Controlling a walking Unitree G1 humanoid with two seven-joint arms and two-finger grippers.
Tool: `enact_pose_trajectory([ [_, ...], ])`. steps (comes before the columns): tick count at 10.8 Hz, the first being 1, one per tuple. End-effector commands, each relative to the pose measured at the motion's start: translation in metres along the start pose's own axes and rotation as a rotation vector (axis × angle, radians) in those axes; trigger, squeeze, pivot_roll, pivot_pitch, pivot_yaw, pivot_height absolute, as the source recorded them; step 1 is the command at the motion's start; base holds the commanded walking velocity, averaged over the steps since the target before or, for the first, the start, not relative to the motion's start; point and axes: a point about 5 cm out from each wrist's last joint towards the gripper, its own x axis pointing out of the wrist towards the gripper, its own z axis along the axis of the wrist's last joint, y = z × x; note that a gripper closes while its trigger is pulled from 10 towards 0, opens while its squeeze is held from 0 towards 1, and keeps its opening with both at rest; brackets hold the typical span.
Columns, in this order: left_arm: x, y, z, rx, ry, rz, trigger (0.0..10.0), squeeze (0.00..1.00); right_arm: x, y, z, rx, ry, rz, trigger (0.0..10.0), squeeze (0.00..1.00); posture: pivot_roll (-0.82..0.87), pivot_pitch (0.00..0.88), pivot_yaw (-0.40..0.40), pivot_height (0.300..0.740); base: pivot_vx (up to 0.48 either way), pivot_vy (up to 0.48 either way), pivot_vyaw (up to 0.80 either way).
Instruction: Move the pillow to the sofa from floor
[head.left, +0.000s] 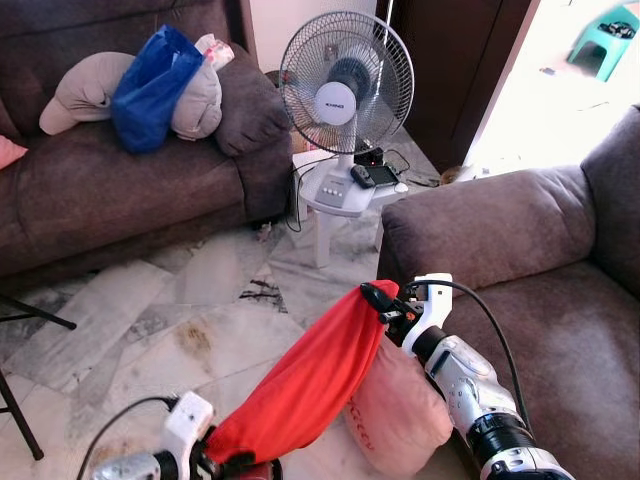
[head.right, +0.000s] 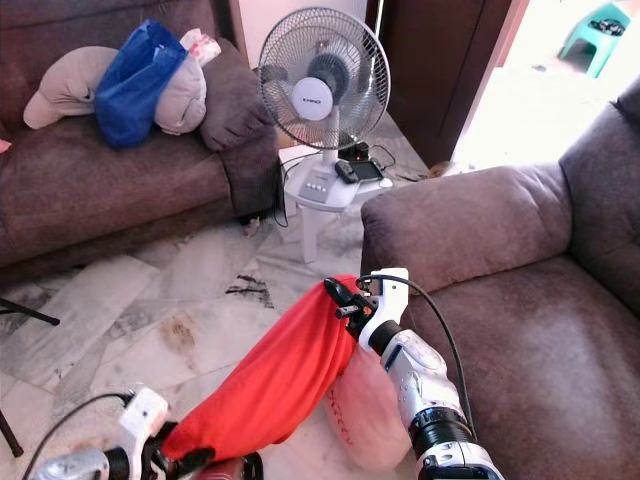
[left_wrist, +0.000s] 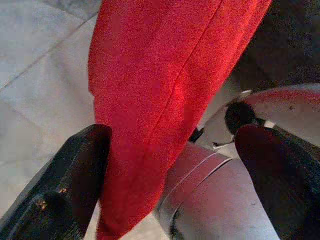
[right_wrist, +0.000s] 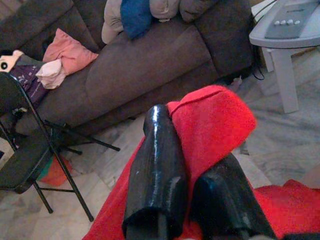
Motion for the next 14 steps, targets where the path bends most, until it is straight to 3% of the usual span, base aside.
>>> enact_pose_trajectory([
  [1,0.002,0.001,-0.004,0.017,0.014,0.035,10.0,0.0,0.003,-0.001,0.019,-0.034,-0.079,0.002,10.0,0.0,0.12,0.062,-0.004,0.74,0.0,0.0,0.0],
  [4,0.01,0.013,0.003,0.06,-0.008,0.186,10.0,0.0,0.003,-0.001,0.019,-0.038,-0.075,0.0,10.0,0.0,0.12,0.062,-0.004,0.74,0.0,0.0,0.0],
  [6,0.014,0.013,0.006,0.063,-0.004,0.192,10.0,0.0,0.004,0.0,0.018,-0.039,-0.075,0.0,10.0,0.0,0.12,0.063,-0.003,0.74,0.0,0.0,0.0],
  [7,0.015,0.013,0.006,0.055,-0.008,0.191,9.4,0.0,0.004,0.0,0.018,-0.039,-0.074,0.0,10.0,0.0,0.12,0.063,-0.003,0.74,0.0,0.0,0.0],
  [8,0.015,0.013,0.005,0.046,-0.01,0.192,0.0,0.0,0.003,0.0,0.018,-0.038,-0.073,0.0,10.0,0.0,0.12,0.064,-0.003,0.74,0.0,0.0,0.0],
  [14,0.018,0.024,0.002,0.032,-0.035,0.284,0.0,0.0,0.003,-0.002,0.017,-0.04,-0.071,-0.004,10.0,0.0,0.12,0.062,-0.003,0.74,0.0,0.0,0.0],
])
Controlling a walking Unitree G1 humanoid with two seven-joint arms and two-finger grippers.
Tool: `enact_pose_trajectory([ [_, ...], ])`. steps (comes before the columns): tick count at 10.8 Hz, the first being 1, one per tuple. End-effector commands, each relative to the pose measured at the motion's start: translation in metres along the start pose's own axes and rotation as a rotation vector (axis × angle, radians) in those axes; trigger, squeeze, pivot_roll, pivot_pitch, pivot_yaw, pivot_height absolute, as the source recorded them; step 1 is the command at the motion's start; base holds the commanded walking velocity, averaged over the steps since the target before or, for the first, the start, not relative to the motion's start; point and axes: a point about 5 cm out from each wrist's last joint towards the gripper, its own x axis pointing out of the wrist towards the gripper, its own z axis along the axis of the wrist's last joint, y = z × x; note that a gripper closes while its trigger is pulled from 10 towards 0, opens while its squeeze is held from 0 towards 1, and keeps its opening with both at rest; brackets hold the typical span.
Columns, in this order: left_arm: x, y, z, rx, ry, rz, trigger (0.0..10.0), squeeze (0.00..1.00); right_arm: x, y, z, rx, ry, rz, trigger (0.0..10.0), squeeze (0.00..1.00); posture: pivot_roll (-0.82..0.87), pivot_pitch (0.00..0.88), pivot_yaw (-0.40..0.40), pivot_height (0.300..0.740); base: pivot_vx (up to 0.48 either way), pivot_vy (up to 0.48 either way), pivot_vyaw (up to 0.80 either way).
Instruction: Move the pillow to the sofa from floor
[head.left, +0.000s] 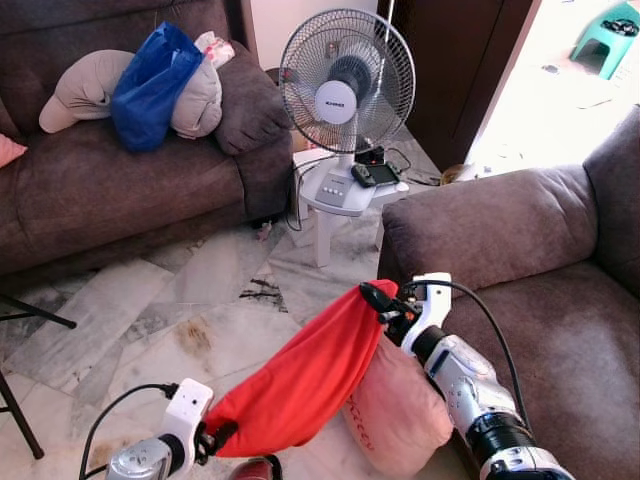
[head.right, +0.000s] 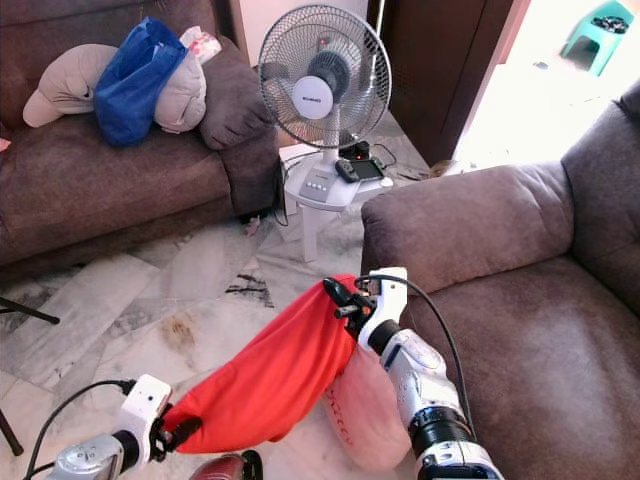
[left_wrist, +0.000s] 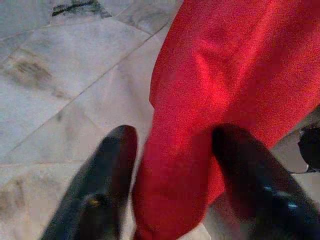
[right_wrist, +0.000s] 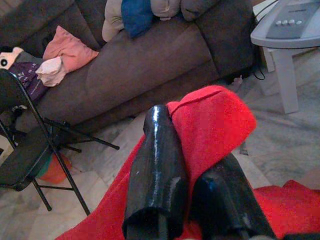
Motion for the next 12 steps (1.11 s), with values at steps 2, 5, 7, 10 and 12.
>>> enact_pose_trajectory([
  [2,0.0,0.007,-0.004,0.004,0.021,0.052,0.0,0.0,0.002,-0.003,0.016,-0.027,-0.074,-0.01,10.0,0.0,0.12,0.062,-0.003,0.74,0.0,0.0,0.0],
  [5,0.0,0.011,-0.002,0.008,0.01,0.079,0.0,0.0,0.002,-0.002,0.016,-0.026,-0.075,-0.01,10.0,0.0,0.12,0.063,-0.004,0.74,0.0,0.0,0.0],
  [7,-0.001,0.024,0.002,0.034,0.005,0.228,0.0,0.0,0.002,-0.002,0.016,-0.024,-0.075,-0.014,10.0,0.0,0.12,0.062,-0.005,0.74,0.0,0.0,0.0],
  [10,-0.006,0.046,0.011,0.058,-0.016,0.416,0.0,0.0,0.003,-0.001,0.014,-0.021,-0.072,-0.016,10.0,0.0,0.12,0.062,-0.005,0.74,0.0,0.0,0.0],
  [12,-0.009,0.055,0.021,0.072,-0.088,0.53,0.0,0.0,0.003,-0.001,0.014,-0.021,-0.072,-0.018,10.0,0.0,0.12,0.063,-0.008,0.74,0.0,0.0,0.0],
])
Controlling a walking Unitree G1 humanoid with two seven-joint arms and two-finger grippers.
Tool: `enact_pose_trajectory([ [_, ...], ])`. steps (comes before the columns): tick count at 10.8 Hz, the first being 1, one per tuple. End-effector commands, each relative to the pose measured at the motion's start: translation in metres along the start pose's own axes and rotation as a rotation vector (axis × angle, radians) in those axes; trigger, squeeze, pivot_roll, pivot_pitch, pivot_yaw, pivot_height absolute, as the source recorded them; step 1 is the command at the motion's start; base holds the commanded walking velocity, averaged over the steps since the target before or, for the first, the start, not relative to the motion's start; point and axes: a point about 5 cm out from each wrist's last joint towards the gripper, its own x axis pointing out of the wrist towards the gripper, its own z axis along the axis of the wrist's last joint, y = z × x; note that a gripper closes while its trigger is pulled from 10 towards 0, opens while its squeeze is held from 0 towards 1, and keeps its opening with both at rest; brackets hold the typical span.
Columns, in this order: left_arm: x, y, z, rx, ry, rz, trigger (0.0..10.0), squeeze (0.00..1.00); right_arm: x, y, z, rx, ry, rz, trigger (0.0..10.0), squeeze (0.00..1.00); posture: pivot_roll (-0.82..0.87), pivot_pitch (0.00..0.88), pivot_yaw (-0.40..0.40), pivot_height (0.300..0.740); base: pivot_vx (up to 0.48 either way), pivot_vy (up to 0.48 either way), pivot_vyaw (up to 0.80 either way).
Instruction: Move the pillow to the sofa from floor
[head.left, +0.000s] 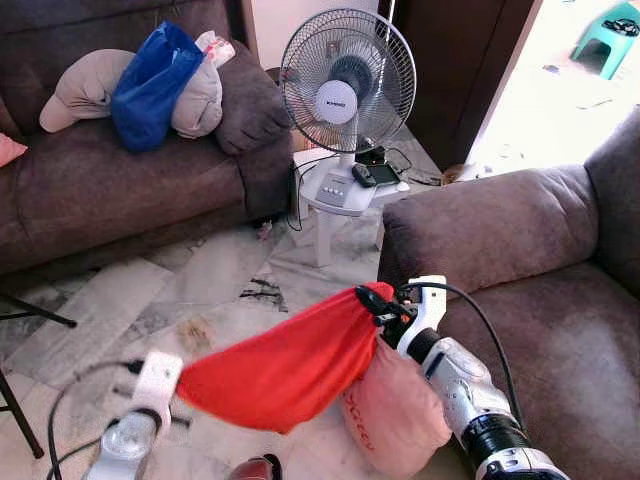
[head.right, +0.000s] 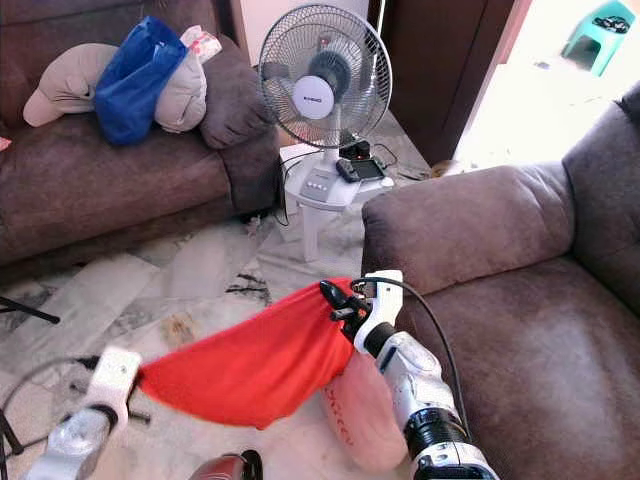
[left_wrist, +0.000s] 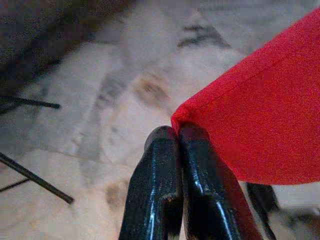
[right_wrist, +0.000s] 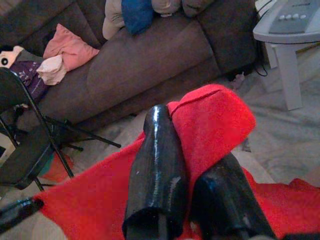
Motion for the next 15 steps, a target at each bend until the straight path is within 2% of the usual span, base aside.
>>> enact_pose_trajectory([
  [1,-0.001,0.01,-0.001,-0.012,-0.006,0.052,0.0,0.0,0.001,-0.003,0.019,-0.031,-0.081,-0.013,10.0,0.0,0.12,0.063,-0.008,0.74,0.0,0.0,0.0],
  [3,0.0,0.005,0.006,-0.101,-0.063,0.031,0.0,0.0,0.001,-0.004,0.02,-0.032,-0.082,-0.017,10.0,0.0,0.12,0.063,-0.007,0.74,0.0,0.0,0.0],
  [5,0.001,0.009,0.009,-0.08,-0.081,0.086,0.0,0.0,0.001,-0.004,0.019,-0.033,-0.08,-0.02,10.0,0.0,0.12,0.062,-0.01,0.74,0.0,0.0,0.0],
  [6,0.001,0.011,0.011,-0.046,-0.085,0.115,10.0,0.0,0.0,-0.009,0.019,-0.059,-0.076,-0.082,10.0,0.0,0.12,0.063,-0.01,0.74,0.0,0.0,0.0],
  [7,0.001,0.011,0.013,-0.063,-0.102,0.142,10.0,0.0,-0.001,-0.014,0.017,-0.096,-0.067,-0.164,10.0,0.0,0.12,0.063,-0.01,0.74,0.0,0.0,0.0],
  [8,0.002,0.006,0.019,-0.086,-0.142,0.155,10.0,0.0,-0.005,-0.023,0.012,-0.174,-0.02,-0.283,10.0,0.0,0.11,0.063,-0.012,0.74,0.0,0.0,0.0],
  [9,0.003,0.002,0.028,-0.102,-0.186,0.165,10.0,0.0,-0.01,-0.031,0.007,-0.177,-0.005,-0.387,10.0,0.0,0.11,0.064,-0.015,0.74,0.0,0.0,0.0],
  [11,0.007,-0.005,0.047,-0.119,-0.256,0.174,10.0,0.0,-0.021,-0.037,0.002,-0.165,-0.062,-0.502,10.0,0.0,0.1,0.06,-0.02,0.74,0.0,0.0,0.0],
  [13,0.008,-0.012,0.046,-0.101,-0.248,0.186,10.0,0.0,-0.036,-0.043,-0.011,-0.121,-0.114,-0.608,10.0,0.0,0.09,0.055,-0.021,0.74,0.0,0.0,0.0],
  [15,0.007,-0.011,0.047,-0.133,-0.267,0.222,10.0,0.0,-0.046,-0.049,-0.024,-0.126,-0.073,-0.667,10.0,0.0,0.08,0.046,-0.024,0.74,0.0,0.0,0.0],
])
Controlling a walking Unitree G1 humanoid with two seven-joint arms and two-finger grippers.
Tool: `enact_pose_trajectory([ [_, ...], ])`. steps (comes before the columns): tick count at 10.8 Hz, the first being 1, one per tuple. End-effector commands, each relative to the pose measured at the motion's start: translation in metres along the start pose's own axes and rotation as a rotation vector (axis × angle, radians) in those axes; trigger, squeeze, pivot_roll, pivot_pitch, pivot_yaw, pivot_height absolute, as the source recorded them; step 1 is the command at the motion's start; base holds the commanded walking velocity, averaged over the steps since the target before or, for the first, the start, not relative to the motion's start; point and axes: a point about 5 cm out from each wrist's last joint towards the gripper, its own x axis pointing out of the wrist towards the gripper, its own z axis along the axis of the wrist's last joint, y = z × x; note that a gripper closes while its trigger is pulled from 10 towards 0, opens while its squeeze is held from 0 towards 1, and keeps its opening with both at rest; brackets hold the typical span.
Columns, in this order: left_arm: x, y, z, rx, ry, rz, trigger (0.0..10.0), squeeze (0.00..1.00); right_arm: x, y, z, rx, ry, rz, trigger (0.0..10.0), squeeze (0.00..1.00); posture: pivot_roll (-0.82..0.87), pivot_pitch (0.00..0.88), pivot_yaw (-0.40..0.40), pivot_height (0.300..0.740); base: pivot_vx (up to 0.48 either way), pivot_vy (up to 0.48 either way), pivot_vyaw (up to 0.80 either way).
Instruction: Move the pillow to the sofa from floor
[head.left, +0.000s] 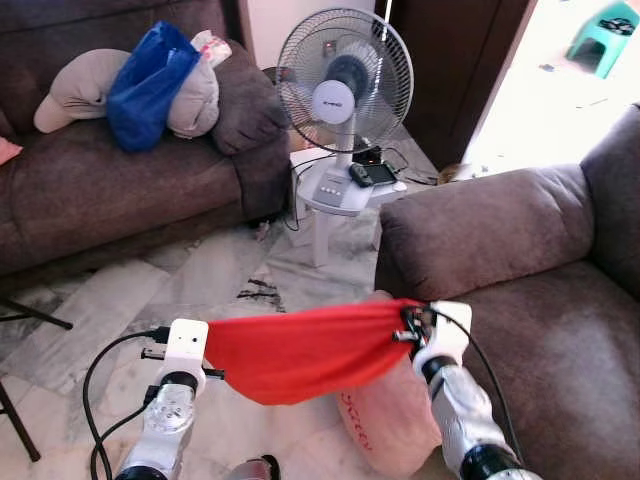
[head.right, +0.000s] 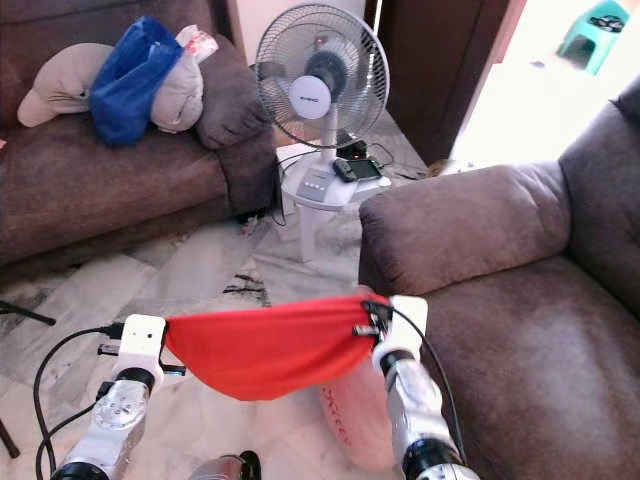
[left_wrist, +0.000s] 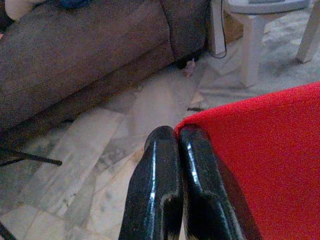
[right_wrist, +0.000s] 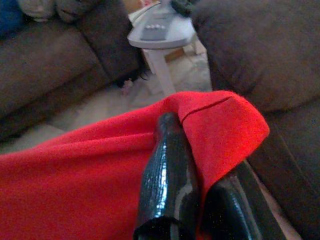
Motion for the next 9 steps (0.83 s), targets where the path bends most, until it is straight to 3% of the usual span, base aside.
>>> enact_pose_trajectory([
  [1,0.0021,0.0212,0.0069,-0.02,-0.046,0.122,10.0,0.0,-0.0091,-0.0327,0.0001,-0.009,-0.017,-0.161,10.0,0.0,0.08,0.041,-0.028,0.74,0.0,0.0,0.0],
  [2,0.0017,0.0184,0.0108,-0.027,-0.078,0.122,10.0,0.0,-0.0116,-0.034,-0.0023,-0.02,-0.022,-0.174,10.0,0.0,0.08,0.033,-0.032,0.74,0.0,0.0,0.0],
  [9,-0.0007,0.0124,0.01,-0.051,-0.093,0.128,10.0,0.0,-0.0072,-0.03,0.0062,-0.067,-0.059,-0.144,10.0,0.0,0.07,0.002,-0.049,0.74,0.0,0.0,-0.71],
])
